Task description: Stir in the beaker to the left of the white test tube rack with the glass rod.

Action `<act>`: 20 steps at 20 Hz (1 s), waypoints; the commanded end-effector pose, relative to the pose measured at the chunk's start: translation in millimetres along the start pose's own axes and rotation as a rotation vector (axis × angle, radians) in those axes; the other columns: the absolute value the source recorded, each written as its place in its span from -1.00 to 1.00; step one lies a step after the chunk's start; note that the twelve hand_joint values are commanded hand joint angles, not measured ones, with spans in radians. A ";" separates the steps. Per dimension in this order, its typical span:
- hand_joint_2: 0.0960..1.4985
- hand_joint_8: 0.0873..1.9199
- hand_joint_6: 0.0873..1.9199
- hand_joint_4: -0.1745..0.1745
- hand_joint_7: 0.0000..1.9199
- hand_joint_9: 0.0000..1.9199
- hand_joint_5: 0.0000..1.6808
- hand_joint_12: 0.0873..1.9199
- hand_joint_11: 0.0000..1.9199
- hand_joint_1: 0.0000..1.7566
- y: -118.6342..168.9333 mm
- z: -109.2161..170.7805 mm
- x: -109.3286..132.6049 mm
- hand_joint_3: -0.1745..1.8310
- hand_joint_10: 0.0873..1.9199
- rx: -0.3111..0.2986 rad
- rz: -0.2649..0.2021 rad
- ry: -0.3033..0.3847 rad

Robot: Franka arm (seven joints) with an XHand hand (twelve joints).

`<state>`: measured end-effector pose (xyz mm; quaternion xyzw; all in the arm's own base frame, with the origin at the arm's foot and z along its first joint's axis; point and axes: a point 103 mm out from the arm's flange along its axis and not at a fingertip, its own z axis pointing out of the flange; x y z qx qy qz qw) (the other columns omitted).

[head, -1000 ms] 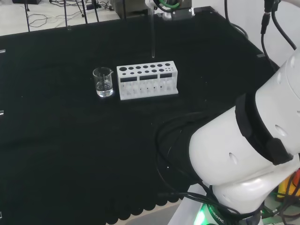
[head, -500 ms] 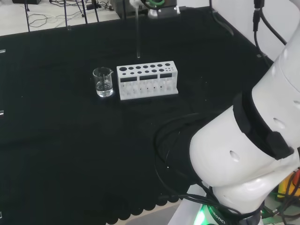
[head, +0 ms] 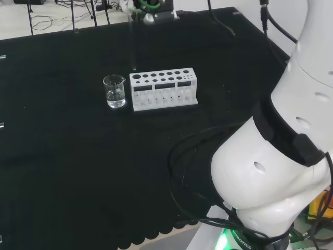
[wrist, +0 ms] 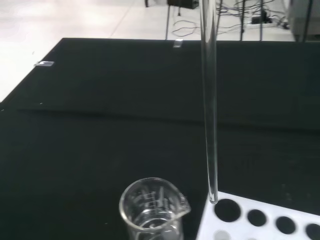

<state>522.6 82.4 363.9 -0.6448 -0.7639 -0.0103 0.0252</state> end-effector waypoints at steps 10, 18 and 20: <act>0.50 0.14 -0.42 -1.00 0.15 0.60 0.30 -0.20 0.66 0.48 31.4 24.3 36.7 -1.00 0.01 0.021 -0.090 0.025; 0.50 0.14 -0.42 -1.00 0.15 0.60 0.30 -0.20 0.67 0.48 37.2 39.9 41.4 -1.00 0.01 0.049 -0.096 0.040; 0.50 0.14 -0.42 -1.00 0.15 0.60 0.30 -0.20 0.67 0.48 38.5 45.6 41.8 -1.00 0.01 0.053 -0.098 0.042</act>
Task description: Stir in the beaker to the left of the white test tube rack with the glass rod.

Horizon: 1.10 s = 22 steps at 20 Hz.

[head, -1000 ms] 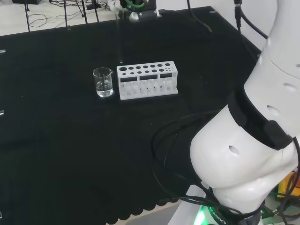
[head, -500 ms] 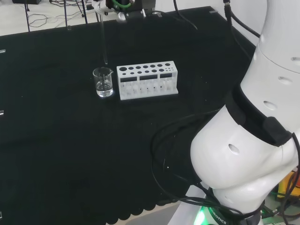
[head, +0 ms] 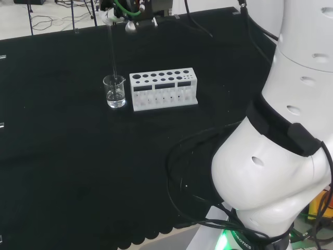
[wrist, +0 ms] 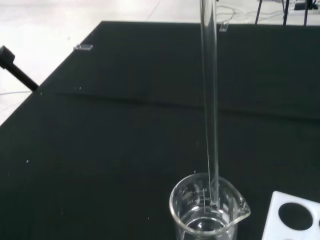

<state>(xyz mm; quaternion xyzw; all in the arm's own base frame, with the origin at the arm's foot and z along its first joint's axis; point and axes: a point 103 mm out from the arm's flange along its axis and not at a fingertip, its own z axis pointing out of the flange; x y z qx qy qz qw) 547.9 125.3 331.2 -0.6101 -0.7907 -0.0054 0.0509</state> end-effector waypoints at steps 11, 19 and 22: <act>0.50 0.13 -0.42 -1.00 0.16 0.61 0.30 -0.20 0.67 0.48 13.1 63.4 -1.2 -1.00 0.01 0.091 -0.036 -0.006; 0.50 0.13 -0.42 -1.00 0.16 0.61 0.30 -0.20 0.67 0.48 18.0 70.3 9.5 -1.00 0.01 0.100 -0.050 0.003; 0.50 0.13 -0.42 -1.00 0.16 0.61 0.30 -0.20 0.67 0.48 25.3 70.2 13.6 -1.00 0.01 0.098 -0.057 0.004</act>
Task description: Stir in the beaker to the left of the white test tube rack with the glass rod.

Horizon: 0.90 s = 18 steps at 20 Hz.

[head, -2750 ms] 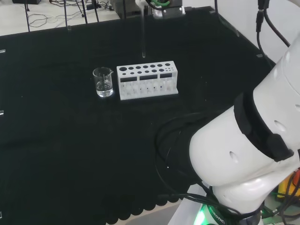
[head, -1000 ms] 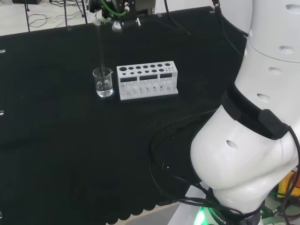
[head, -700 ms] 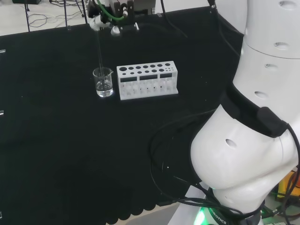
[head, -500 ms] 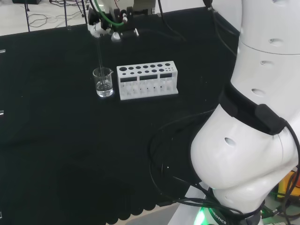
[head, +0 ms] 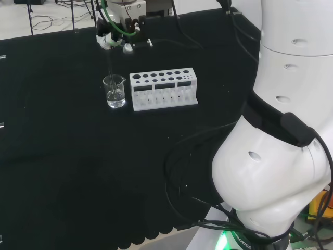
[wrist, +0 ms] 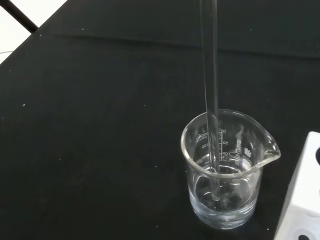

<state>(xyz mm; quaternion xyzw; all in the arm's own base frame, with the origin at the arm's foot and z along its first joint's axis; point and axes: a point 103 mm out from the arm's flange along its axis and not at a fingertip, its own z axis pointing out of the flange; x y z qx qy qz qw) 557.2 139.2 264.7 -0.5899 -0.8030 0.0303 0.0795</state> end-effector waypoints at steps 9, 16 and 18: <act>0.50 0.13 -0.42 -1.00 0.16 0.61 0.30 -0.20 0.67 0.48 27.4 8.7 -9.9 -1.00 0.00 0.010 -0.004 -0.008; 0.50 0.13 -0.42 -1.00 0.16 0.61 0.30 -0.20 0.67 0.48 15.3 -0.6 -27.6 -1.00 0.00 0.000 0.029 -0.019; 0.50 0.13 -0.42 -1.00 0.16 0.61 0.30 -0.20 0.67 0.48 11.4 -0.1 -26.0 -1.00 0.00 0.002 0.029 -0.019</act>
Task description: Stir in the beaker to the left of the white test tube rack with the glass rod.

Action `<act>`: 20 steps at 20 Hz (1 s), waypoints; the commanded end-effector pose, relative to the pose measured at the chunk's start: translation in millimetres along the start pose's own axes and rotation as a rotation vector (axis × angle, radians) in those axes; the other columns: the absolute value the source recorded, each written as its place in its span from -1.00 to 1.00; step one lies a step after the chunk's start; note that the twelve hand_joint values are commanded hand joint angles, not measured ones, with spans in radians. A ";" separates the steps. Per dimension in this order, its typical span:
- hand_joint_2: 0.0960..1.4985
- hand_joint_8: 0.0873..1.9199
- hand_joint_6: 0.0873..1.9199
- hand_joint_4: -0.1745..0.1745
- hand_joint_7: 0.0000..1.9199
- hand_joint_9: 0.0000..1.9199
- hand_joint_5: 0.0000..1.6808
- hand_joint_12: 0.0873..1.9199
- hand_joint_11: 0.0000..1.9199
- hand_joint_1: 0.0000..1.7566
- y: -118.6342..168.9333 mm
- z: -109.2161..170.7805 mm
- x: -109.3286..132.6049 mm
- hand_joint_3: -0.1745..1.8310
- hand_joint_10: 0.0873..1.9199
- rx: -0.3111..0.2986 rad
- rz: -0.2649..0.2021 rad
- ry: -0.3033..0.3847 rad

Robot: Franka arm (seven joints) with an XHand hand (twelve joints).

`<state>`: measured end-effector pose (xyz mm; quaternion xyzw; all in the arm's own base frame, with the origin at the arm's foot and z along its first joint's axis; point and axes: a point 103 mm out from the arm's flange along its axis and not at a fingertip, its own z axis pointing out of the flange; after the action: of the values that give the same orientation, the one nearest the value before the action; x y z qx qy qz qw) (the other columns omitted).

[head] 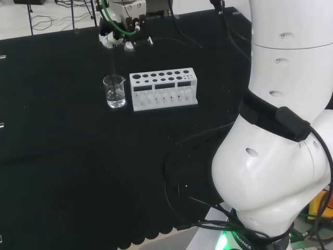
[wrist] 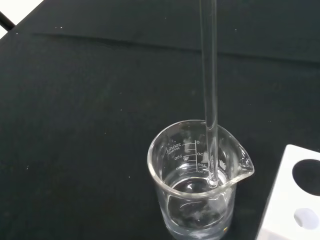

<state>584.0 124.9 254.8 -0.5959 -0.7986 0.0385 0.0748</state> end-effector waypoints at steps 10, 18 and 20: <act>0.50 0.13 -0.42 -1.00 0.16 0.62 0.30 -0.20 0.67 0.48 -11.8 -2.8 14.9 -1.00 0.00 -0.013 -0.011 0.019; 0.50 0.12 -0.42 -1.00 0.16 0.62 0.30 -0.20 0.67 0.48 4.5 -6.5 11.1 -1.00 0.00 -0.010 -0.004 0.017; 0.50 0.12 -0.43 -1.00 0.16 0.62 0.30 -0.20 0.67 0.48 4.4 -6.7 9.1 -1.00 0.00 -0.010 0.002 0.016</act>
<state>584.0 138.4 262.3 -0.5930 -0.8010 0.0228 0.0785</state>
